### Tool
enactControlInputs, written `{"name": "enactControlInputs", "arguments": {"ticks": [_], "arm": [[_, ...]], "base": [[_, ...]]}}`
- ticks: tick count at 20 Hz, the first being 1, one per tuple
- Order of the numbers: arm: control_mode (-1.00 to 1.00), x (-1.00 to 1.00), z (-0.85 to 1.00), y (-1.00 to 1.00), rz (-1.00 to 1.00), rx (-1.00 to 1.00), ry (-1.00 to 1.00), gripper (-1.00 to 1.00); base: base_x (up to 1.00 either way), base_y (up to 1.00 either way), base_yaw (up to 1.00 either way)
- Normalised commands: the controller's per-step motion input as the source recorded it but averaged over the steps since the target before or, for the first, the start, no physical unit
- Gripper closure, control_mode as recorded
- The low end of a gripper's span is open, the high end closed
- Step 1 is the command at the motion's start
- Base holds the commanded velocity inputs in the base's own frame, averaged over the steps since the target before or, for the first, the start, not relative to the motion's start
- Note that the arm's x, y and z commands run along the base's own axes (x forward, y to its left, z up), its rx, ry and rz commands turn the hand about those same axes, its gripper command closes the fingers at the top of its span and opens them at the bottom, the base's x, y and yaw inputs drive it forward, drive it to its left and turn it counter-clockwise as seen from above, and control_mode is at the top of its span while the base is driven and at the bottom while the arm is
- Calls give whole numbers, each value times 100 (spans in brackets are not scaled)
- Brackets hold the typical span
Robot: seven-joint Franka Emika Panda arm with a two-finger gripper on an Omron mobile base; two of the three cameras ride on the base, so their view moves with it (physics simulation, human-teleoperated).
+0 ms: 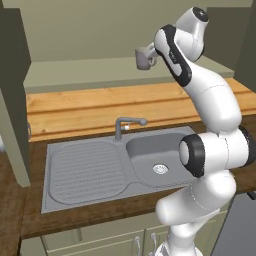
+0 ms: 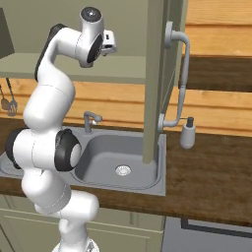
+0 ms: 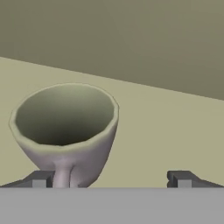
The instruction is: Gather all objects into one cabinet and sort the glasses and bowls to opposite sides.
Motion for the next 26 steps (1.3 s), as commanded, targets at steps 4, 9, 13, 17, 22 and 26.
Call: {"name": "enactControlInputs", "arguments": {"ticks": [4, 9, 13, 17, 22, 26], "arm": [[-100, 0, 0, 6, 5, 0, 0, -100], [-100, 0, 0, 0, 0, 0, 0, -100], [-100, 0, 0, 0, 0, 0, 0, -100], [-100, 0, 0, 0, 0, 0, 0, 100], [-100, 0, 0, 0, 0, 0, 0, 100], [-100, 0, 0, 0, 0, 0, 0, 100]], "base": [[0, 0, 0], [0, 0, 0], [0, 0, 0], [0, 0, 0], [0, 0, 0], [0, 0, 0]]}}
